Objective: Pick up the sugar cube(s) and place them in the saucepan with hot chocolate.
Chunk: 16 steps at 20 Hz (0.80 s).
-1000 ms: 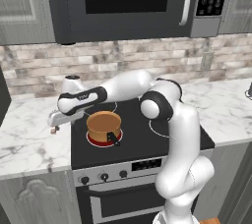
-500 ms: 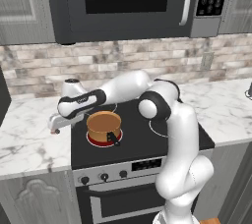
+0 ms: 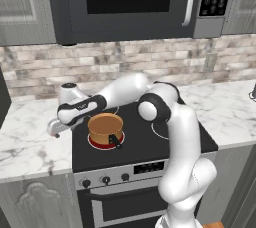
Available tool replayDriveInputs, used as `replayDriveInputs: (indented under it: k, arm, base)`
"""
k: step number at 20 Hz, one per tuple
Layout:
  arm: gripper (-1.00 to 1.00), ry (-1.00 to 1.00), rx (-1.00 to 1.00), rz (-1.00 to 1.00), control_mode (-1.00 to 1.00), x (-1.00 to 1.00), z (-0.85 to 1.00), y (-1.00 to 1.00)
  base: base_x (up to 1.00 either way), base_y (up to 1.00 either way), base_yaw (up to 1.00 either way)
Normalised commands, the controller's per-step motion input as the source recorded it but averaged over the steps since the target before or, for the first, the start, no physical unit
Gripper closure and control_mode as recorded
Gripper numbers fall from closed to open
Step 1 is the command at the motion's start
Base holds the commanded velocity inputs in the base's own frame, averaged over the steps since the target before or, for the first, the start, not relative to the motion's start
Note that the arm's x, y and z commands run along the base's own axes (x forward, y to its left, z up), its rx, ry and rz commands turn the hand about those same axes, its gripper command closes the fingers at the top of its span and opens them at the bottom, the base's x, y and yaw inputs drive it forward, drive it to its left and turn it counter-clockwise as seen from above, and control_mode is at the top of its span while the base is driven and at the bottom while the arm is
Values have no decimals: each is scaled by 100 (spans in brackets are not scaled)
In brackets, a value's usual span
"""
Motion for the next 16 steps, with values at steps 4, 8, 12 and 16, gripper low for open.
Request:
replayDriveInputs:
  k: [4,8,12,16]
  arm:
    - [-100,-5,-5,0,-100,1,0,16]
    - [-100,0,-4,0,-100,11,0,21]
    - [-100,0,-2,0,-100,19,0,21]
    - [-100,0,-2,0,-100,28,-4,8]
  base:
    - [0,0,0]
    - [0,0,0]
    - [0,0,0]
    - [0,0,0]
